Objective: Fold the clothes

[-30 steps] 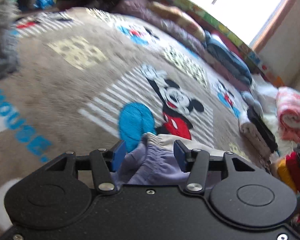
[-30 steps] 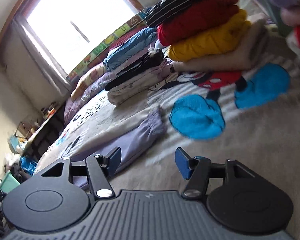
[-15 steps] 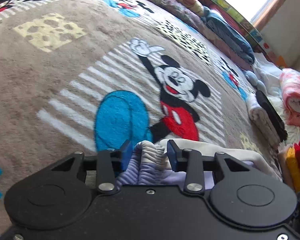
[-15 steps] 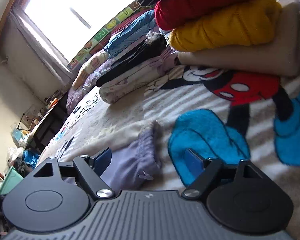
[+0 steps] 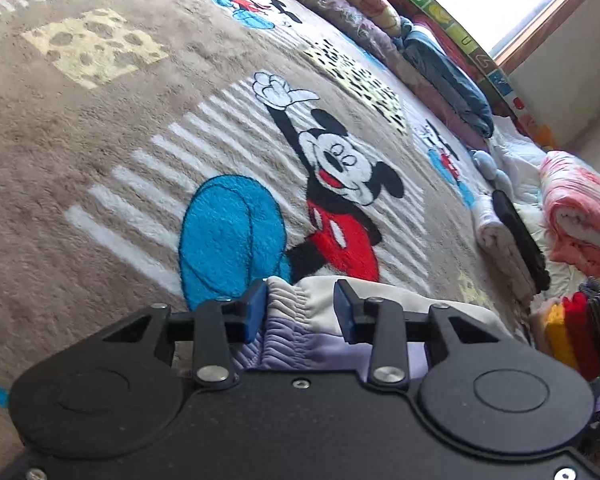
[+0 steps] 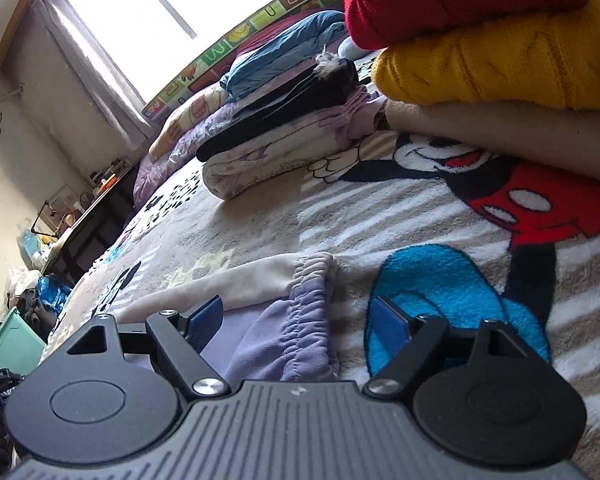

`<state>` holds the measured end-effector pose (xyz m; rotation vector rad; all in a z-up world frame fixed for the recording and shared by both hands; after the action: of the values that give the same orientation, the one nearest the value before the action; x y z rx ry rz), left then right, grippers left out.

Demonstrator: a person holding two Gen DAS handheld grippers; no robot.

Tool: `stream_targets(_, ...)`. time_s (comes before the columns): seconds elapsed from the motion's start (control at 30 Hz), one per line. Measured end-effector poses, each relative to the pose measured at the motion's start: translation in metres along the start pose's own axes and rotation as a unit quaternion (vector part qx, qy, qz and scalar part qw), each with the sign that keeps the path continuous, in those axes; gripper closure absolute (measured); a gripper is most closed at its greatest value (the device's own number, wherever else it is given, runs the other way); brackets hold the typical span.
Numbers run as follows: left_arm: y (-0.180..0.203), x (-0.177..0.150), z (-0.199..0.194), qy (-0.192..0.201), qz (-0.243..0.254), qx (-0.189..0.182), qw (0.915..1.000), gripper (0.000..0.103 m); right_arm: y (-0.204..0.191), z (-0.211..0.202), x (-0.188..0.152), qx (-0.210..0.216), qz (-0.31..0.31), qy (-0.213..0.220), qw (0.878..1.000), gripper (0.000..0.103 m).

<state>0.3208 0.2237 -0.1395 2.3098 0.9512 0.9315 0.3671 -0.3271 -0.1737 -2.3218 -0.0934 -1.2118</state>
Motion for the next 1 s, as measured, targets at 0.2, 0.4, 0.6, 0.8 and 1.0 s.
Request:
stream_targets(0.2, 0.009, 0.014, -0.021, 0.09, 0.024, -0.053, 0.9942, 0.099, -0.008, 0.006, -0.002, -0.015, -0.023, -0.013, 1.0, 0.081)
stream_targets(0.4, -0.004, 0.032, -0.049, 0.165, -0.018, -0.093, 0.9817, 0.103, -0.013, -0.022, 0.021, 0.008, 0.006, 0.051, 0.999, 0.081)
stream_targets(0.6, -0.003, 0.043, -0.039, 0.154, -0.009, -0.07, 0.9856, 0.103, -0.002, -0.022, 0.027, 0.006, 0.013, 0.046, 0.999, 0.081)
stream_targets(0.8, 0.003, 0.029, -0.019, 0.065, 0.032, -0.02, 0.9972, 0.084, 0.008, -0.003, 0.007, -0.004, 0.023, -0.002, 1.0, 0.067)
stream_targets(1.0, -0.001, 0.014, 0.006, 0.028, 0.052, 0.015, 0.9981, 0.084, 0.005, 0.005, 0.002, -0.014, 0.004, -0.003, 1.0, 0.051)
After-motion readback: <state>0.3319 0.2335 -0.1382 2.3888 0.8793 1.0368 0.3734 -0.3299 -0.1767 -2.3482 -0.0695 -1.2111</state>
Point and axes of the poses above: each gripper's, at about its wrist camera, not at the fingertips, and z roughly the way its jaws point, y to its right, x to its top, the point moved 7 cm from there along z, roughly the way its jaws point, and after that the axes turned 14 degrees about -z, right-handed, at the moved point
